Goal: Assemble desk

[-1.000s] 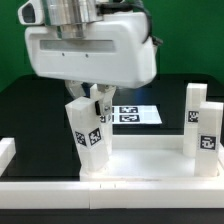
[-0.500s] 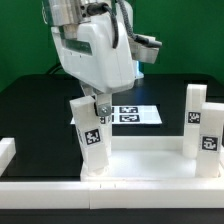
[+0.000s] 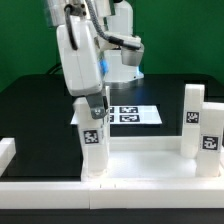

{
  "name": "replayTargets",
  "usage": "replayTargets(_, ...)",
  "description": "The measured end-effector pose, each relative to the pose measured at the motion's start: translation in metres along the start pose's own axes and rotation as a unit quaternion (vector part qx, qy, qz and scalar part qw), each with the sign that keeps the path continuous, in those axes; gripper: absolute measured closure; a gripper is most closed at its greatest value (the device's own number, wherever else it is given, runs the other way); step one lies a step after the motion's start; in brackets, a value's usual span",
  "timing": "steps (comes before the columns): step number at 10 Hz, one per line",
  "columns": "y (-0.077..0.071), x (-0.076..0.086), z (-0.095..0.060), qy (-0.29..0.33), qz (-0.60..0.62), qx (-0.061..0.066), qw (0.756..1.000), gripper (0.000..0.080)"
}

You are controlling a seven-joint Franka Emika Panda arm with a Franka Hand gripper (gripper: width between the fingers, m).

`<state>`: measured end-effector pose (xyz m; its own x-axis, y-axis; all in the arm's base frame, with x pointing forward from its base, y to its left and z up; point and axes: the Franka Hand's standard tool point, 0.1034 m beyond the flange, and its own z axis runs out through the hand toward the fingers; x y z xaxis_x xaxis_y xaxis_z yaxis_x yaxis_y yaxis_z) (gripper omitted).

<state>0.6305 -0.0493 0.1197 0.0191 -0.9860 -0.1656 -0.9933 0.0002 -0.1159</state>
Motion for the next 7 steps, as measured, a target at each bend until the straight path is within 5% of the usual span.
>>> replayTargets(1,0.0013,0.0017,0.0011,0.003,-0.050,-0.003,0.999,0.0223)
replayTargets(3,0.0024,0.0009,-0.0006,0.015,-0.217,-0.028,0.976,0.0172)
replayTargets(7,0.0021,0.0035,-0.0004,0.015,-0.328,-0.028,0.944,0.0150)
